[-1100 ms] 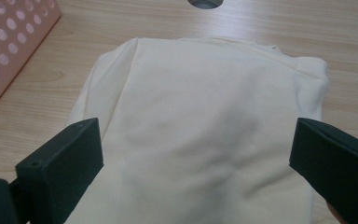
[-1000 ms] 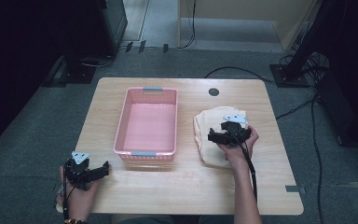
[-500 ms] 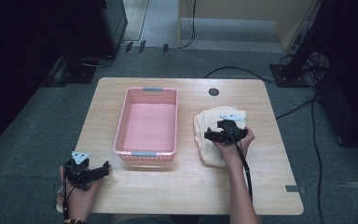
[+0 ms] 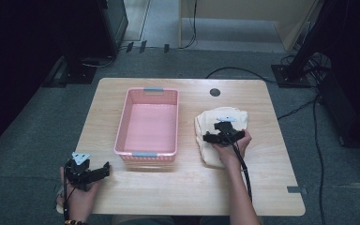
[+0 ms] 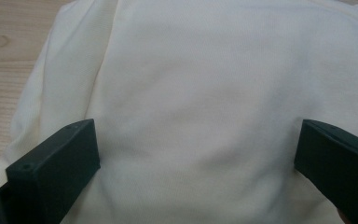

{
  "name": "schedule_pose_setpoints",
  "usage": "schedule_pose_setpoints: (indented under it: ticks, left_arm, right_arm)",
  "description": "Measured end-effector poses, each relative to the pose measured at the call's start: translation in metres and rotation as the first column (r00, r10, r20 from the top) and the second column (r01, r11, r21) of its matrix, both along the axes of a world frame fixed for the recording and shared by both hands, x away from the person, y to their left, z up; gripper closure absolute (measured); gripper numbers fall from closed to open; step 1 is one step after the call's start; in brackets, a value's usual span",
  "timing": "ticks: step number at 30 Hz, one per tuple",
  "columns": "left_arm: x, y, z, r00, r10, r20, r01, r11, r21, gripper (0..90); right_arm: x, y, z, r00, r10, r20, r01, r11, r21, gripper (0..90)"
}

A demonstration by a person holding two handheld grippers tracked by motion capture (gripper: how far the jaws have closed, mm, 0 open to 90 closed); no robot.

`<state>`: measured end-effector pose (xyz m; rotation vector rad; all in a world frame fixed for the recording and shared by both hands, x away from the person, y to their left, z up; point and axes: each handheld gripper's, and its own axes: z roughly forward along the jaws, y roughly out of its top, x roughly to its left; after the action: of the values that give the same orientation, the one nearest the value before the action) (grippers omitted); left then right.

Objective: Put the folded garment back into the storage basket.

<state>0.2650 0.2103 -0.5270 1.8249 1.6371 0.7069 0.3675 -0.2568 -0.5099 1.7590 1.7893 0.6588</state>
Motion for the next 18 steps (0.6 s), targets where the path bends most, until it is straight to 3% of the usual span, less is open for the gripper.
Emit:
schedule_pose_setpoints:
  ticks: [4,5,6,13,18]
  left_arm:
    - [0.000,0.000,0.000,1.0000,0.000,0.000,0.000,1.0000,0.000,0.3]
    - [0.000,0.000,0.000,1.0000,0.000,0.000,0.000,1.0000,0.000,0.3]
    - [0.000,0.000,0.000,1.0000,0.000,0.000,0.000,1.0000,0.000,0.3]
    - [0.000,0.000,0.000,1.0000,-0.002,0.000,0.002,1.0000,0.000,0.3]
    - [0.000,0.000,0.000,1.0000,-0.002,0.000,0.002,1.0000,0.001,0.3]
  right_arm:
    - [0.000,-0.001,-0.005,0.9999,0.001,0.013,-0.001,0.9999,0.014,0.0]
    - [0.000,-0.002,-0.007,0.9998,-0.001,0.019,0.001,0.9995,0.032,0.0]
    - [-0.001,-0.006,-0.013,0.9992,-0.010,0.038,0.007,0.9965,0.084,0.0]
    - [-0.002,-0.005,-0.015,0.9985,0.002,0.055,-0.006,0.9973,0.073,0.0]
    - [-0.004,-0.006,-0.016,0.9963,0.062,0.059,-0.066,0.9955,0.067,0.0]
